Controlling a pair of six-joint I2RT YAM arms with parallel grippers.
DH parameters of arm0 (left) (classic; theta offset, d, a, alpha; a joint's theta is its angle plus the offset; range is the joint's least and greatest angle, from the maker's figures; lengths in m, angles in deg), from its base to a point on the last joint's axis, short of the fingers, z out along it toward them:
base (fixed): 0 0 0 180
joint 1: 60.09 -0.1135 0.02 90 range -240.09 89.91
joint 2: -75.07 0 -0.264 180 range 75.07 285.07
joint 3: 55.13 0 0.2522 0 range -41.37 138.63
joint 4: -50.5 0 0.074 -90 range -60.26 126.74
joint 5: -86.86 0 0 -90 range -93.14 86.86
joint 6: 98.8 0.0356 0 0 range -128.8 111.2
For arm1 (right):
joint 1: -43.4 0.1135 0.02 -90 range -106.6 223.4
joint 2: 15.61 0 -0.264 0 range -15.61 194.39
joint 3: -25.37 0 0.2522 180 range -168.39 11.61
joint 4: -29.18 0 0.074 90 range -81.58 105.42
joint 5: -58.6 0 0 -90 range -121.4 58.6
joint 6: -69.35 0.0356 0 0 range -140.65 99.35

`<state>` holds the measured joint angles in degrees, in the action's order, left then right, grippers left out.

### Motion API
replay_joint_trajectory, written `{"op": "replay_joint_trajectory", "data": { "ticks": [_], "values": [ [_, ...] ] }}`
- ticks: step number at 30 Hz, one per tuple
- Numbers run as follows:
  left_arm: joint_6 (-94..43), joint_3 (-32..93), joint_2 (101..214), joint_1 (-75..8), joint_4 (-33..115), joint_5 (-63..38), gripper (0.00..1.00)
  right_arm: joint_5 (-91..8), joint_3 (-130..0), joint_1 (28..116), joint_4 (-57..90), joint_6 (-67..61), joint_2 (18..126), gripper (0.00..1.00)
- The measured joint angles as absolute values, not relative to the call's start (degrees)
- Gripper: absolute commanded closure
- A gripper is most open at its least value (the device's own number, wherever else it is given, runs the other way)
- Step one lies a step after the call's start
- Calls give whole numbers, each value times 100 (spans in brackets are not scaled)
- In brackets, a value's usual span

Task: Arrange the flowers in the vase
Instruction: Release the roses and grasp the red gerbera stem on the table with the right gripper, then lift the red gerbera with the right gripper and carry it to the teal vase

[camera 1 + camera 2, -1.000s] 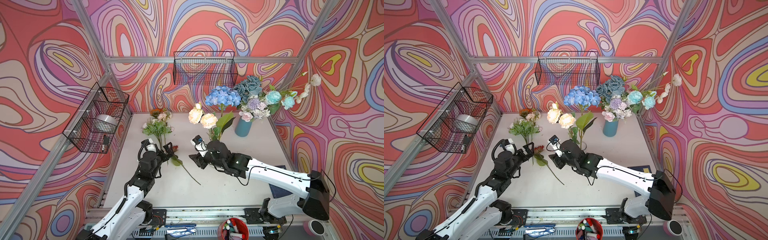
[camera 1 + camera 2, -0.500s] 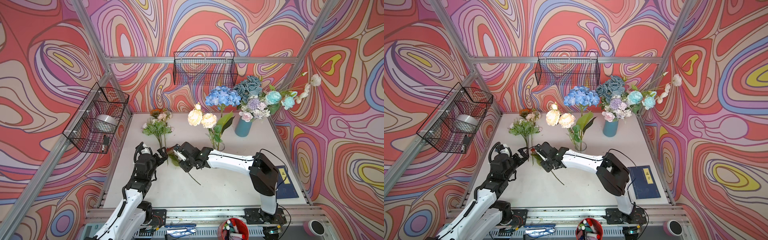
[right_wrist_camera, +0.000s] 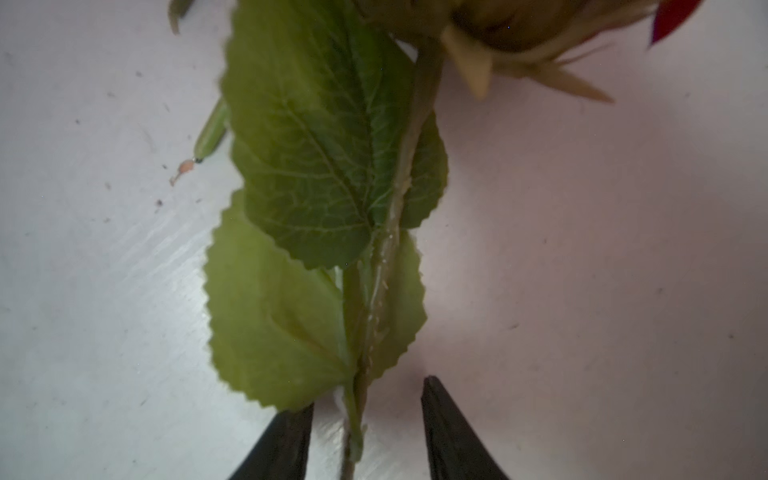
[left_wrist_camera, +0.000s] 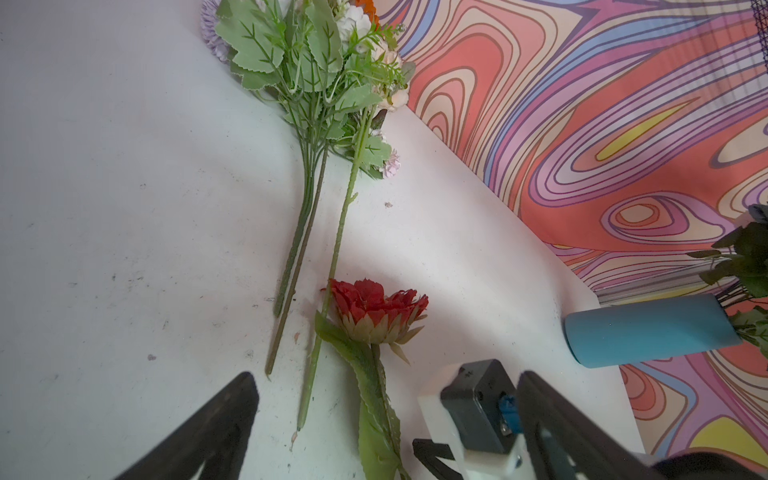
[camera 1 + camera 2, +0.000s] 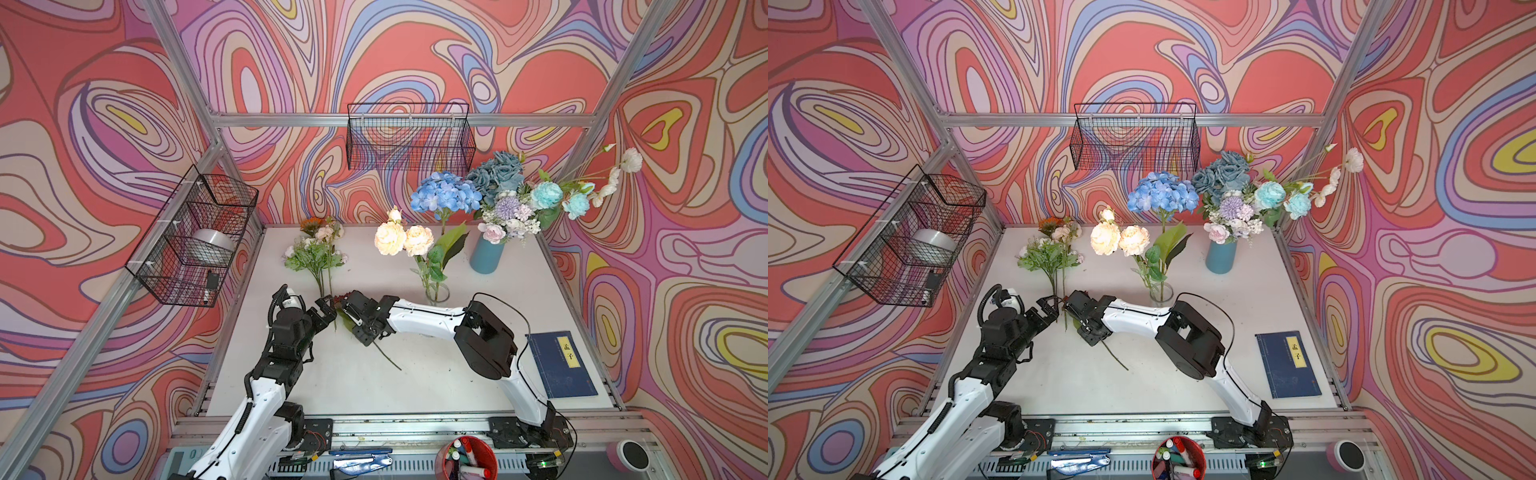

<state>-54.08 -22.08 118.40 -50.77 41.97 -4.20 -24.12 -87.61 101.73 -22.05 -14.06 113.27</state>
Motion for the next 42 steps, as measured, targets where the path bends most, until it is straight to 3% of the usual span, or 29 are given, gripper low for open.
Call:
{"op": "replay_joint_trajectory", "data": {
  "ticks": [6, 12, 18, 26, 42],
  "values": [
    [-5410, -2217, 11823, -5077, 4197, -420, 0, -2311, -8759, 10173, -2126, -1406, 11353, 89],
    [-5410, -2226, 11823, -5077, 4195, -418, 0, -2234, -8726, 10173, -2072, -1404, 11353, 100],
    [-5410, -2226, 11665, -5190, 4083, -374, 0, -2171, -8604, 10173, -1888, -1402, 11309, 100],
    [-5714, -2226, 11447, -6244, 4079, -772, 0, -2154, -7833, 10173, -1587, -1408, 10737, 100],
    [-6254, -2490, 11860, -6620, 4595, -1865, 0, -2748, -5612, 10173, 273, -2064, 7082, 100]
  ]
}}
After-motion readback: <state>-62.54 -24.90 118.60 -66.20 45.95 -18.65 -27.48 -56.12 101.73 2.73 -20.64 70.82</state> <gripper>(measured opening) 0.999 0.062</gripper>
